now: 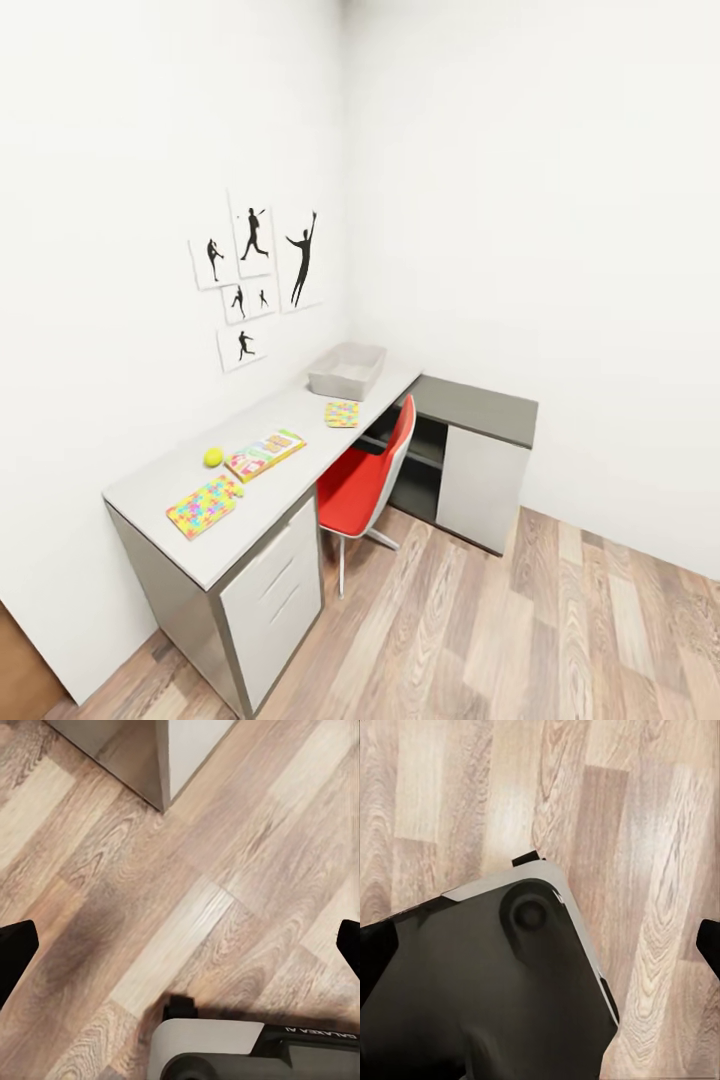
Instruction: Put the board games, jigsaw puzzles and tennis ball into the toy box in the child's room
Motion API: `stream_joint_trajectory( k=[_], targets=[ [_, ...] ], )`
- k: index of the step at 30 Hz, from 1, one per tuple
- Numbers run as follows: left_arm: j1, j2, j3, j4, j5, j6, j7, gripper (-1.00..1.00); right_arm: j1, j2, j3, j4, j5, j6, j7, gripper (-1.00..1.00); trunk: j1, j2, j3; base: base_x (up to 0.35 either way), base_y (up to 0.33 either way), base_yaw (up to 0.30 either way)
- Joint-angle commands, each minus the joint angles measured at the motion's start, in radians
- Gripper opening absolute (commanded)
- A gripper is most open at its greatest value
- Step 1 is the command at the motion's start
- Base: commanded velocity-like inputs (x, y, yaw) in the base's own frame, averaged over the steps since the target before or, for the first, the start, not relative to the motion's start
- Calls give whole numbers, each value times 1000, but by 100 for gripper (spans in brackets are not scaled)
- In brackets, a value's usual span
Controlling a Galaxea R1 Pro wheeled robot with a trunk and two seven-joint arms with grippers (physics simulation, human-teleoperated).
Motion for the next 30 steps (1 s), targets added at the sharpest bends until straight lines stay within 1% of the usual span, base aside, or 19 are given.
stream_joint_trajectory(
  k=[1, 16, 20, 26, 30],
  targets=[
    [0, 0, 7, -1, 3, 3, -6, 100, 0, 0, -4, 1, 0, -2, -1, 100, 0, -1, 0, 0, 0, -281],
    [0, -3, 7, -1, 2, 3, -2, 100, 0, 2, -5, 1, 1, -5, -4, 100, 0, -1, 0, 0, 0, -281],
    [0, -8, 7, -1, 2, 2, -1, 100, 0, 3, -4, 1, 1, -6, -4, 100, 0, -1, 0, 0, 0, -281],
    [0, -12, 7, -1, 3, 1, 0, 100, 0, 13, 0, 1, 7, -8, -6, 100, 0, -1, 0, 0, 0, -281],
    [0, -12, 7, -1, 3, 1, 0, 100, 0, 14, 0, 1, 8, -7, -7, 100, 0, -1, 0, 0, 0, -281]
  ],
)
